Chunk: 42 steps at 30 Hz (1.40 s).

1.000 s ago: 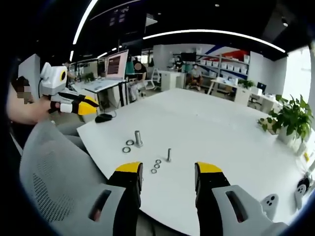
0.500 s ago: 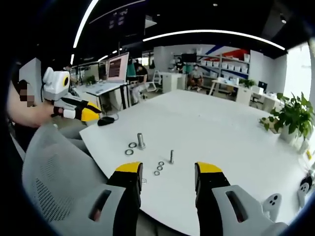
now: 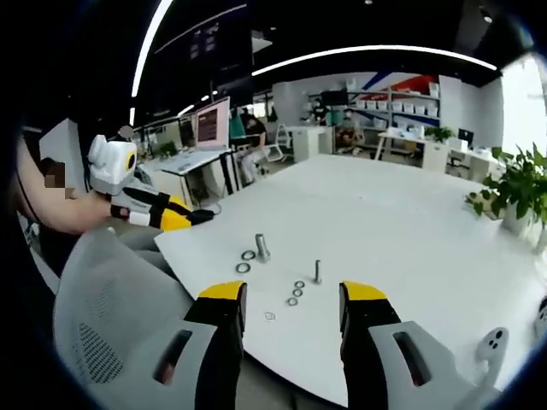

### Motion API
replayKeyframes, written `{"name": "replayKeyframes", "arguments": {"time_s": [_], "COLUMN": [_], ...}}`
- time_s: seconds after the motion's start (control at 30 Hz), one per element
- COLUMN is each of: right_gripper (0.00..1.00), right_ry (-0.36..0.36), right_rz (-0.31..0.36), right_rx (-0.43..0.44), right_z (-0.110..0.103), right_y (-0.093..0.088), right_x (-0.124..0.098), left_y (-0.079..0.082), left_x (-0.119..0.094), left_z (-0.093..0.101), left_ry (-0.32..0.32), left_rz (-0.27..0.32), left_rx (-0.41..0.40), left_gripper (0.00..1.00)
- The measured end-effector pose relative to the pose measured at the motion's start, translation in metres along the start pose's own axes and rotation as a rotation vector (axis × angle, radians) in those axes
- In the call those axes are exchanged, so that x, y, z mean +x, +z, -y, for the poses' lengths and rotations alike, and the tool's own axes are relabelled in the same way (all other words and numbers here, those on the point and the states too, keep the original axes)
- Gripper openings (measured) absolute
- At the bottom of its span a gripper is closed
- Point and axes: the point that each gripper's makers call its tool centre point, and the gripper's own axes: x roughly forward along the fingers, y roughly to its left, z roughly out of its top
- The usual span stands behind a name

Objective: Place the washer onto the threaded stud by aligning its center hole with the stud, sliding it down to the base, and recovering from edge contact or off-axis alignment until the washer reaches the visible bottom stop.

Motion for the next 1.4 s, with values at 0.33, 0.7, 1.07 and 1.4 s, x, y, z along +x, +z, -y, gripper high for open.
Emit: {"name": "replayKeyframes", "arguments": {"time_s": [0.33, 0.7, 1.07, 1.4], "right_gripper": [0.46, 0.46, 0.46, 0.48], "right_ry": [0.019, -0.044, -0.05, -0.057], "right_rz": [0.041, 0.02, -0.024, -0.062], "right_rx": [0.015, 0.013, -0.053, -0.057], "right_z": [-0.005, 0.009, 0.004, 0.006], "right_y": [0.009, 0.006, -0.001, -0.009], "right_x": [-0.001, 0.0, 0.002, 0.003], "left_y": [-0.009, 0.002, 0.004, -0.01], "left_x": [0.002, 0.001, 0.002, 0.018], "left_z": [-0.002, 0.01, 0.009, 0.001], "left_ry": [-0.007, -0.094, -0.13, -0.168], "left_rz": [-0.036, 0.019, 0.024, -0.069], "left_rx": [-0.007, -0.049, -0.094, -0.115], "left_gripper": [0.15, 0.17, 0.19, 0.23]}}
